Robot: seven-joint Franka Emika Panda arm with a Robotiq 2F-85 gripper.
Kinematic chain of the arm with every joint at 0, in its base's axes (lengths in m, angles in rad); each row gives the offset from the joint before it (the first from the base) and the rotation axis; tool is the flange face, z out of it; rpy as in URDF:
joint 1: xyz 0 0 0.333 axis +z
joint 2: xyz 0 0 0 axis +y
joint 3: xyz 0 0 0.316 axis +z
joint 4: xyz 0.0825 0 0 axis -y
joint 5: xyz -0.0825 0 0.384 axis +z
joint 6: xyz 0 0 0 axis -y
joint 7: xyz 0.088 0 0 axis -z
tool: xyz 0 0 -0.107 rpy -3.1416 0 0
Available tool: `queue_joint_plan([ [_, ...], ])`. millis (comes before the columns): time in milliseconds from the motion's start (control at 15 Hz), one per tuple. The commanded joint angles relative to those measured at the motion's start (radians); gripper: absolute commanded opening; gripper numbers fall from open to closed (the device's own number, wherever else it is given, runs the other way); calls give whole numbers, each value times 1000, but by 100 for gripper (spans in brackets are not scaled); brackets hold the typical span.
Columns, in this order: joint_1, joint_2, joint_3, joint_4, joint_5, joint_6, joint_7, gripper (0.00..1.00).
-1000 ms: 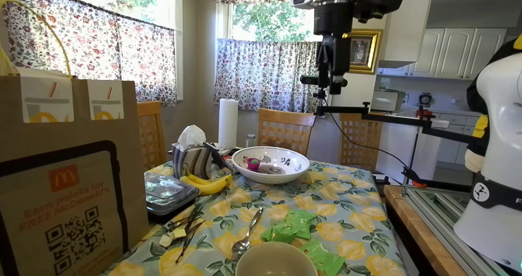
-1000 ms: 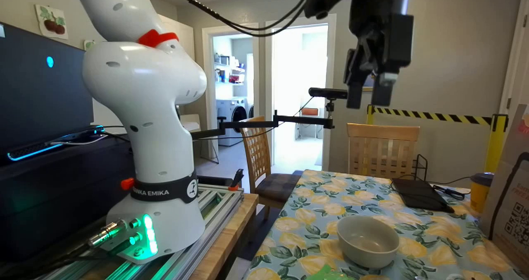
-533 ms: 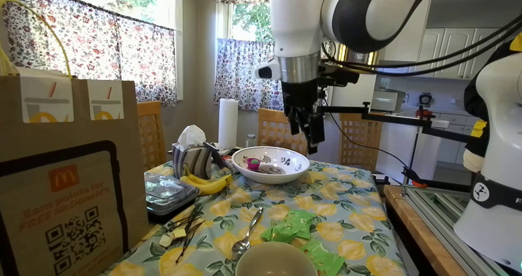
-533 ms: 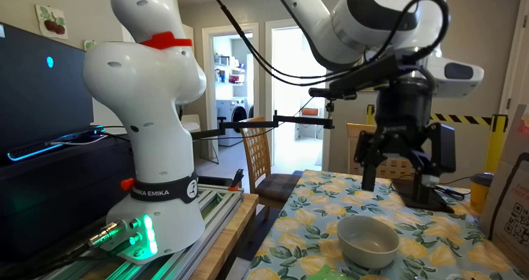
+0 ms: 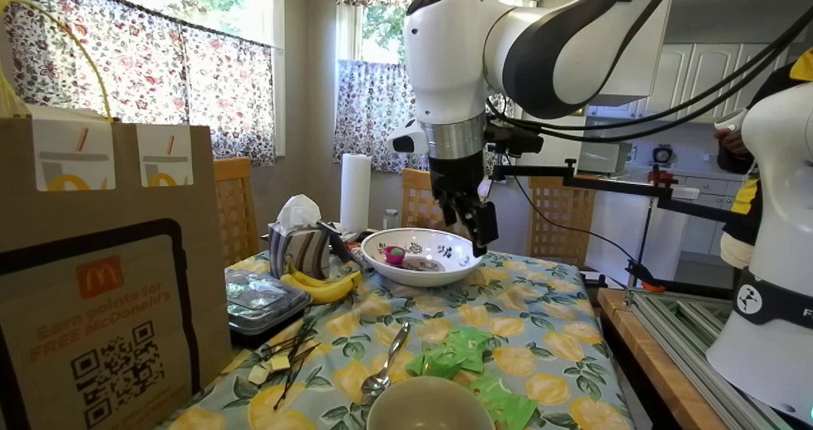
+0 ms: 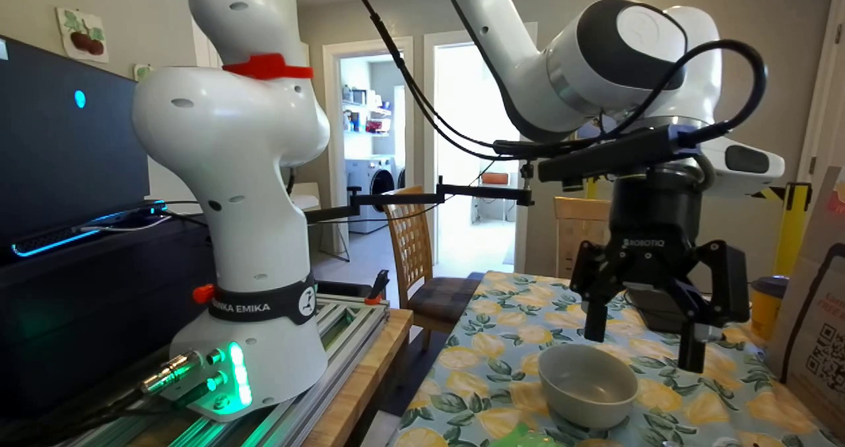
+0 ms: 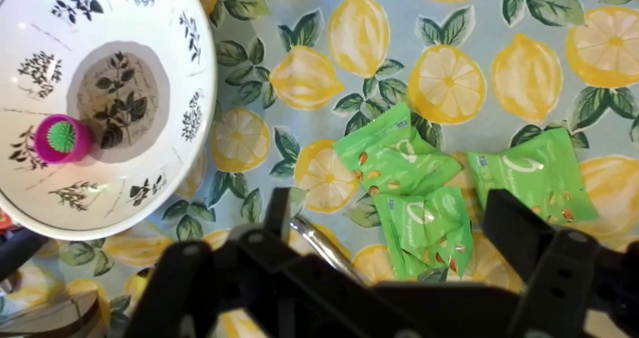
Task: Put one green sachet on the silver spoon then use the spoon to place the sachet in the grey bowl.
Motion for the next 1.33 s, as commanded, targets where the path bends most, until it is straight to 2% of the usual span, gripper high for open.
queue_joint_plan([
  [0,-18,-43,-20,-55,-19,125,-40,100],
  [267,-21,27,-24,-86,-54,362,-34,100],
  [533,-10,137,-33,-88,-211,499,-7,100],
  [800,-4,232,-33,-69,-352,552,-38,100],
  [867,-9,243,-24,-69,-343,544,-61,100],
  [933,-12,204,-22,-89,-320,534,-23,100],
  [1267,-25,241,-18,-85,-291,545,-38,100],
])
